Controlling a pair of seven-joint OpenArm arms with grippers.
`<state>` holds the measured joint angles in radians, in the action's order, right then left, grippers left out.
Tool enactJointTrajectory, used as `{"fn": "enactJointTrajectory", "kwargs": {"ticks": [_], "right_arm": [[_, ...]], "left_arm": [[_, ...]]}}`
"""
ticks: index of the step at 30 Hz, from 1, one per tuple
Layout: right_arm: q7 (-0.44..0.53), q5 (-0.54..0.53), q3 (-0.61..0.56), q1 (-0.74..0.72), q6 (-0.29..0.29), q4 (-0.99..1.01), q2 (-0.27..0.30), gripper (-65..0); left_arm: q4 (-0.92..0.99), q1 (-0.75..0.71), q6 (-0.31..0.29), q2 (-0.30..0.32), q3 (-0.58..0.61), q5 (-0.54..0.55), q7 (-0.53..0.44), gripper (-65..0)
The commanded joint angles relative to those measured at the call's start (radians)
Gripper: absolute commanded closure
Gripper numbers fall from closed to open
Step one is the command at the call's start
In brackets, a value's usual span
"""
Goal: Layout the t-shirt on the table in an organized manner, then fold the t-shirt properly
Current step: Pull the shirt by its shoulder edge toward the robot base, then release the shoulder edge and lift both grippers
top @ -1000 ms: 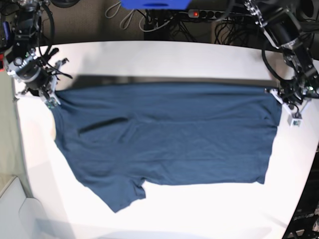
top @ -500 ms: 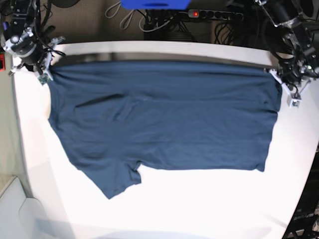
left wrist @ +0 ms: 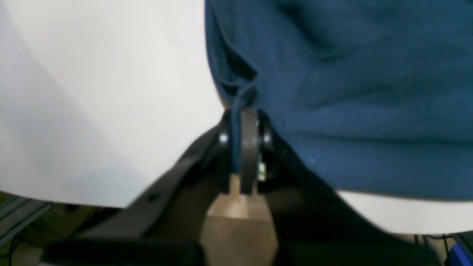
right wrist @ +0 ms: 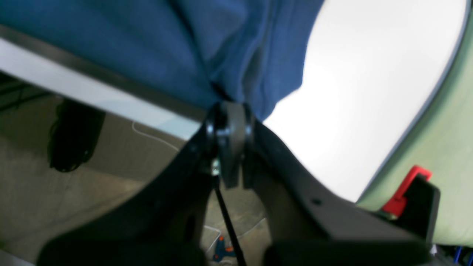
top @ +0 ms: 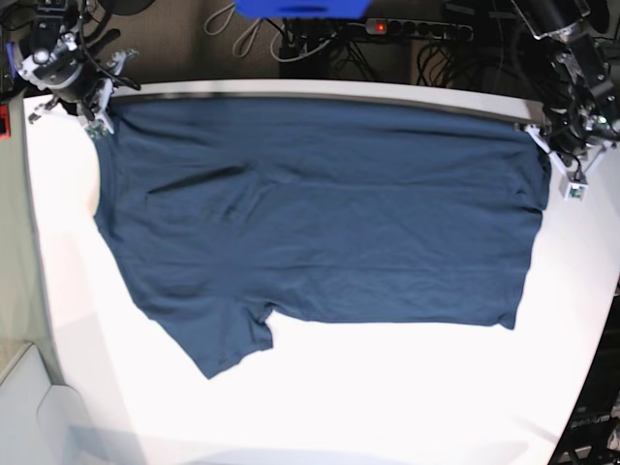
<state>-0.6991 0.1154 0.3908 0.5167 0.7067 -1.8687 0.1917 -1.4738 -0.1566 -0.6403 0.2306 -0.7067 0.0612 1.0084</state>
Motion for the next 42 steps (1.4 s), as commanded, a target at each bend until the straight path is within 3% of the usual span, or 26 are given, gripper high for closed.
{"fn": "enactJointTrajectory", "kwargs": {"ticks": [1, 17, 26, 29, 32, 37, 39, 42], "right_arm": [[0.006, 0.002, 0.007, 0.003, -0.009, -0.013, 0.004, 0.0], [0.003, 0.004, 0.007, -0.008, -0.009, -0.013, 0.001, -0.3], [0.003, 0.004, 0.007, -0.008, -0.009, -0.013, -0.001, -15.8], [0.003, 0.004, 0.007, -0.010, -0.009, -0.013, -0.001, -19.7], [0.003, 0.004, 0.007, -0.010, -0.009, -0.013, -0.001, -21.8], [0.003, 0.004, 0.007, -0.011, -0.009, -0.015, -0.001, -22.5], [0.003, 0.004, 0.007, -0.019, -0.009, -0.015, -0.001, -22.5], [0.003, 0.004, 0.009, -0.025, -0.009, -0.019, -0.001, -22.5]], "left_arm": [[0.011, -0.036, 0.001, 0.003, -0.001, -0.053, 0.073, -0.2], [0.008, -0.120, 0.001, 0.000, 0.000, -0.048, 0.063, -0.3], [-0.001, -0.134, 0.000, -0.001, 0.006, -0.047, 0.065, -0.6], [-0.003, -0.136, -0.058, -0.001, 0.006, -0.047, 0.073, -0.8], [-0.003, -0.134, -0.058, -0.001, -0.004, -0.051, 0.073, -8.2], [-0.003, -0.133, -0.058, -0.003, -0.044, -0.048, 0.068, -35.3], [-0.003, -0.131, -0.058, -0.003, -0.044, -0.048, 0.066, -37.3], [-0.003, -0.126, -0.058, -0.003, -0.046, -0.047, 0.065, -34.9]]}}
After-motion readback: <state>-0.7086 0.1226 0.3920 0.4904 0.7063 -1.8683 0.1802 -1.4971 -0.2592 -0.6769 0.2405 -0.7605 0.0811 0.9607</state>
